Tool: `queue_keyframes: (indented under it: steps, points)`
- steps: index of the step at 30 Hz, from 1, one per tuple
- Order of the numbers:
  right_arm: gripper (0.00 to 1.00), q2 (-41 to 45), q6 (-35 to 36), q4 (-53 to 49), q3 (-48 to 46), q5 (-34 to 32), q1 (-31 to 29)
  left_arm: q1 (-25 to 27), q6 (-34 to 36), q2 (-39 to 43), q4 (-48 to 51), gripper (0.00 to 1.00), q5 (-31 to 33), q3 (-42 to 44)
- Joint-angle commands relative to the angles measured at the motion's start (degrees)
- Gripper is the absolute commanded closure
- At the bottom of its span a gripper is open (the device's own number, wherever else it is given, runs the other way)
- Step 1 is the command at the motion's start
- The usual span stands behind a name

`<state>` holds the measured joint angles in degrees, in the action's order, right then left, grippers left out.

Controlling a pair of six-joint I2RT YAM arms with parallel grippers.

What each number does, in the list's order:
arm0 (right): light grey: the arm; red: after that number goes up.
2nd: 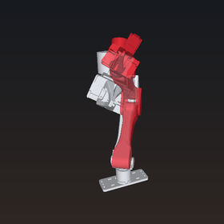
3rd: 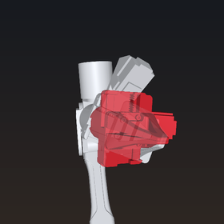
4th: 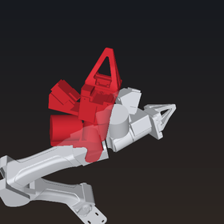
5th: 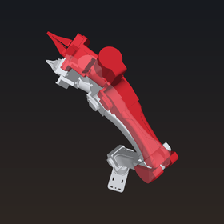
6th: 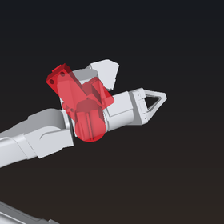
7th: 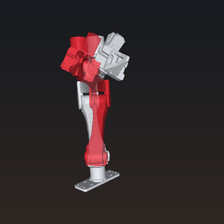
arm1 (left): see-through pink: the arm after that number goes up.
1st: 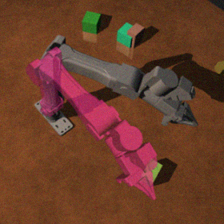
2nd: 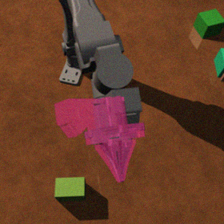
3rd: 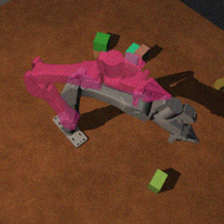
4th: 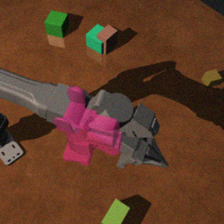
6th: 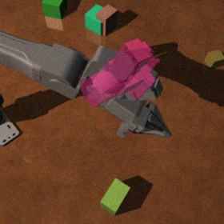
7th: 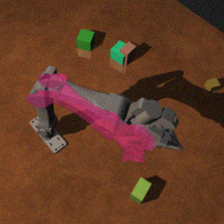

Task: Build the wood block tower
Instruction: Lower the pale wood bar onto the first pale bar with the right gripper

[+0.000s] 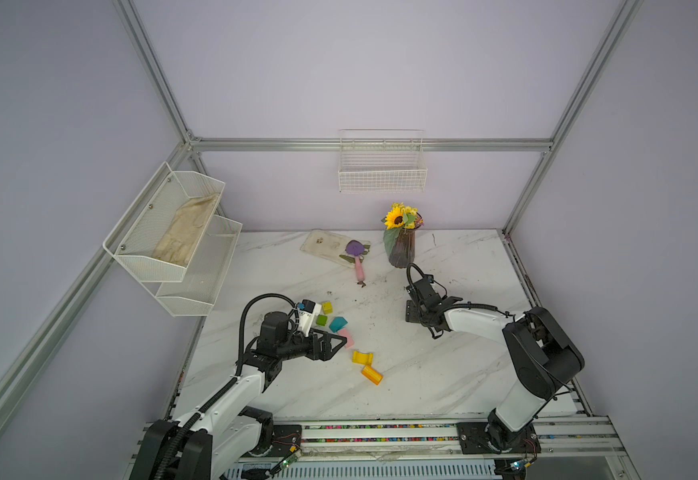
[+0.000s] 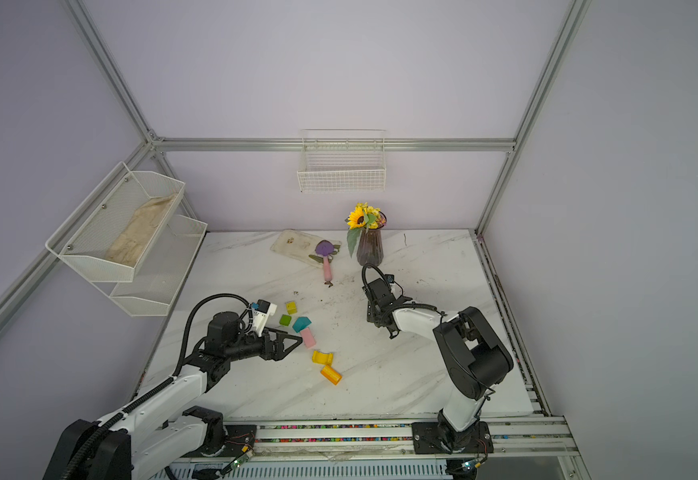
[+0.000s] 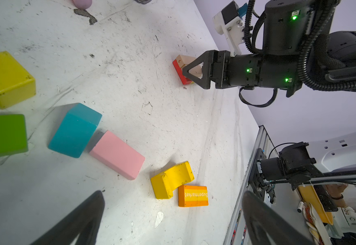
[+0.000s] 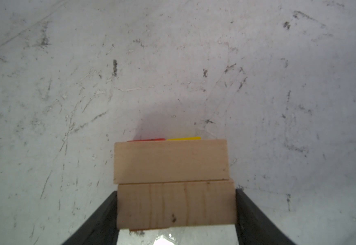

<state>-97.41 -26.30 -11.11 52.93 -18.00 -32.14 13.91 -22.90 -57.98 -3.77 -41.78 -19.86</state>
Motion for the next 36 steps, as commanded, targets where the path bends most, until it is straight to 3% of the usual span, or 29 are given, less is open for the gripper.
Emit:
queue_keyframes:
  steps: [1,14,36]
  points:
    - [0.27,-1.0,-0.5,-1.1,0.6,0.9,0.5,0.0,1.3,-0.1,-2.2,0.0,-1.4,-0.5]
    - [0.09,-1.9,-0.8,-1.1,1.3,0.8,1.1,0.1,1.3,-0.2,-2.2,0.0,-1.6,-0.5]
    - [0.08,-5.8,-0.6,-1.8,5.3,0.5,1.5,0.2,1.3,-0.3,-2.2,0.0,-1.6,-0.5]
